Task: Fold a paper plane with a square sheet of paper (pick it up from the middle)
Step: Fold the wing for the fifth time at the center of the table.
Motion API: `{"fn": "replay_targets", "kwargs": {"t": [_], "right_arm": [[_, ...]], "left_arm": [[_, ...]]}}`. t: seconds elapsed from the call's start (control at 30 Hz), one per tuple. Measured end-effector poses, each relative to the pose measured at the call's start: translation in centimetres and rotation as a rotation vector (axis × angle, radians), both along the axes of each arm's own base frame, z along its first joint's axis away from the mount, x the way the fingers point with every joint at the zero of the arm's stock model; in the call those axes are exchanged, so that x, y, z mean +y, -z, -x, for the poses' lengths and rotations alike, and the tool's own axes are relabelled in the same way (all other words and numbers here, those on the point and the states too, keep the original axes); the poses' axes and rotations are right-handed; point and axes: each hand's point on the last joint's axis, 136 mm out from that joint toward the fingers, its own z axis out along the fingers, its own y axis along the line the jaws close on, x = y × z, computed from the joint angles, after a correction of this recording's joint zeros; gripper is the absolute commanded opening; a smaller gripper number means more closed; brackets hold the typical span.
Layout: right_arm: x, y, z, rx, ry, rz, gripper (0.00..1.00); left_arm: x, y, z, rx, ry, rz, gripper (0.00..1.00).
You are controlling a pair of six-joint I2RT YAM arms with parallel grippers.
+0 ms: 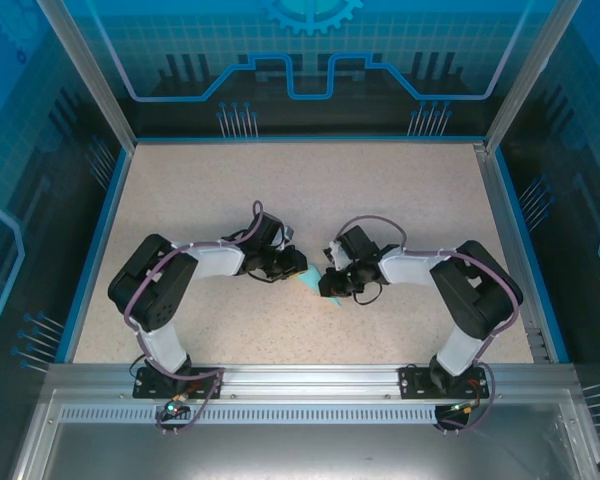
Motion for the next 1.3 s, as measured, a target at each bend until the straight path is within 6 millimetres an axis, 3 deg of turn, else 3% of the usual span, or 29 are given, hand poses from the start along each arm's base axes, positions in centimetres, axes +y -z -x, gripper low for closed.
{"fn": "replay_targets", "kwargs": {"t": [0.13,0.43,0.8,1.03,1.3], "right_arm": [[-1.0,-0.2,0.4,0.015,0.033,-0.007,0.14],[-2.0,-0.8,1.1,0.016,0.060,-0.025,0.15],[-2.5,0.3,1.5,0.050,0.068,0.009,0.09],[-2.5,0.4,1.4,0.058,0.069,0.014,0.08],[-2.5,0.4,1.4,0.067,0.071,0.016,0.08]], "left_arm": [[0.5,1.5,0.2,0.036,-0.010,-0.046,0.19],[0.5,1.4,-0.1,0.044,-0.010,-0.068,0.20],[0.1,0.8,0.0,0.034,0.002,-0.068,0.22],[-3.1,-3.2,1.2,-0.071,0.069,0.067,0.23],[-6.1,-2.6,4.3,-0.038,0.126,0.116,0.21]]}}
